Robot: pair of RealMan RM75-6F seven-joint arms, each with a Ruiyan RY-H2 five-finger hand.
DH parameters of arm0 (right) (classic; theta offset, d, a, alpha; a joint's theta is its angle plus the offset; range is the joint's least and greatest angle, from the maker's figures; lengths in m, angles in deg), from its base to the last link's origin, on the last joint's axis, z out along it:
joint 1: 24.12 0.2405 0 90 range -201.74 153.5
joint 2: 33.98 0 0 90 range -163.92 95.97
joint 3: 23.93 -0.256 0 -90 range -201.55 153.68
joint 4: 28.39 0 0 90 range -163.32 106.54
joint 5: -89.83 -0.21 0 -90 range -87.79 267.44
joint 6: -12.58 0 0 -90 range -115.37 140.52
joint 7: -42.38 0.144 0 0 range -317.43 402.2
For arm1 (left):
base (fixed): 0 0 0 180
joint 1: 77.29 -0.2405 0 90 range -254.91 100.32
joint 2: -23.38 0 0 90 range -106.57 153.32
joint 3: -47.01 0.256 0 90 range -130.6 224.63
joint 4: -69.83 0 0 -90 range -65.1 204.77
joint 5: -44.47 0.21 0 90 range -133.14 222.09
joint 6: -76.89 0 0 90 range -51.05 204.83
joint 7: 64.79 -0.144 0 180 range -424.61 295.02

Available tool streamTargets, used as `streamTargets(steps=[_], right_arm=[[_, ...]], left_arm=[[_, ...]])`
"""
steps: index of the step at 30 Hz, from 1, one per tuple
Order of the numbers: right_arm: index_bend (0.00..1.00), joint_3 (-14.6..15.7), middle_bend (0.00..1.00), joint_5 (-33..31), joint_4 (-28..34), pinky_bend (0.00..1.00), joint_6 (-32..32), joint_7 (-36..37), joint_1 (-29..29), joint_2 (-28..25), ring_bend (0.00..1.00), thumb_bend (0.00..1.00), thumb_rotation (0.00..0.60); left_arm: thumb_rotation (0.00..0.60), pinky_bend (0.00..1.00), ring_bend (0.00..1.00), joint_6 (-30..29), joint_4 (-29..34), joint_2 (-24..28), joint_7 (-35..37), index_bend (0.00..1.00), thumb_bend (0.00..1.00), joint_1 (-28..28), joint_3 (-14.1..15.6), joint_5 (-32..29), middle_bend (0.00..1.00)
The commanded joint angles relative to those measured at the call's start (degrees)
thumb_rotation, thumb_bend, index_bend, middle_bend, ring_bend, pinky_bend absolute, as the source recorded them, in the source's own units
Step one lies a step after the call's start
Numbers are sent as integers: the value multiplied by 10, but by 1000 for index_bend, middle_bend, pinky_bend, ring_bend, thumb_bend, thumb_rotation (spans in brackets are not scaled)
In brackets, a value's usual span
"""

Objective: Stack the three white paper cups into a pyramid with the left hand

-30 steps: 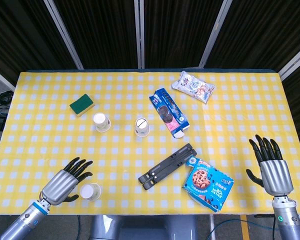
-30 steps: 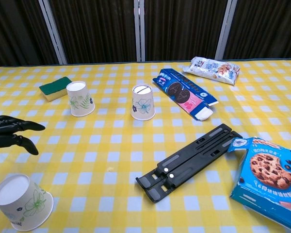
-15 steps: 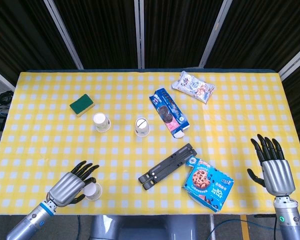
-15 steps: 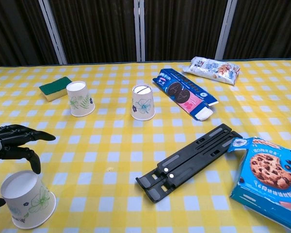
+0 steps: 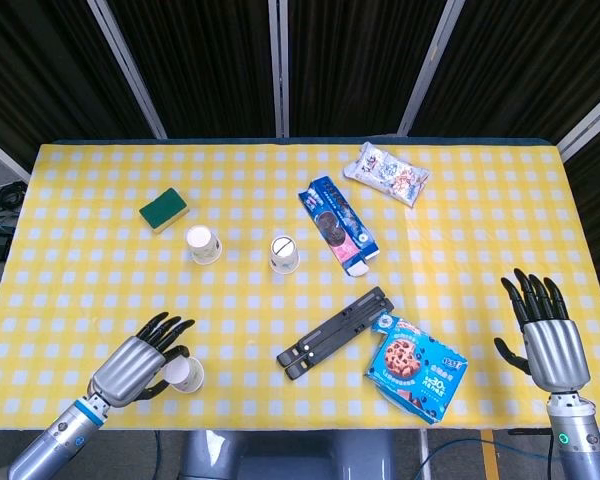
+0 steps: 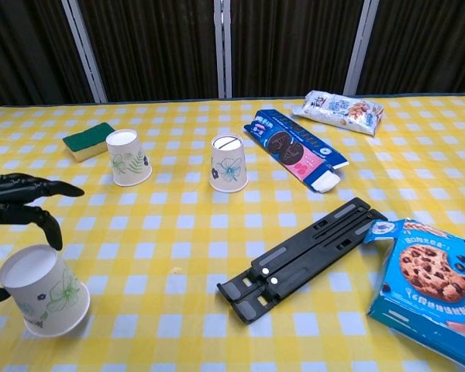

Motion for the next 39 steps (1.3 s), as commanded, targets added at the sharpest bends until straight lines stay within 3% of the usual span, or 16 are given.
streamTargets(steps=[1, 13, 23, 29, 39], right_arm=[[87, 0, 0, -1, 0, 0, 1, 2, 0, 0, 0, 119, 600], [90, -7, 0, -21, -9, 0, 19, 22, 5, -2, 0, 119, 600], [91, -17, 0, -52, -25, 0, 44, 32, 11, 0, 0, 119, 600], [91, -21, 0, -69, -38, 0, 59, 36, 15, 4, 0, 119, 600], [91, -27, 0, -89, -57, 0, 77, 46, 20, 8, 0, 120, 600]], left_arm=[[600, 0, 0, -4, 8, 5, -1, 414, 353, 7, -13, -6, 0], [600, 0, 0, 66, 16, -26, -37, 417, 354, 89, -129, -129, 0], [600, 0, 0, 145, -73, -107, -82, 415, 353, 191, -210, -254, 0], [600, 0, 0, 174, -139, -148, -97, 415, 353, 240, -230, -303, 0], [600, 0, 0, 222, -265, -209, -96, 416, 353, 306, -238, -364, 0]])
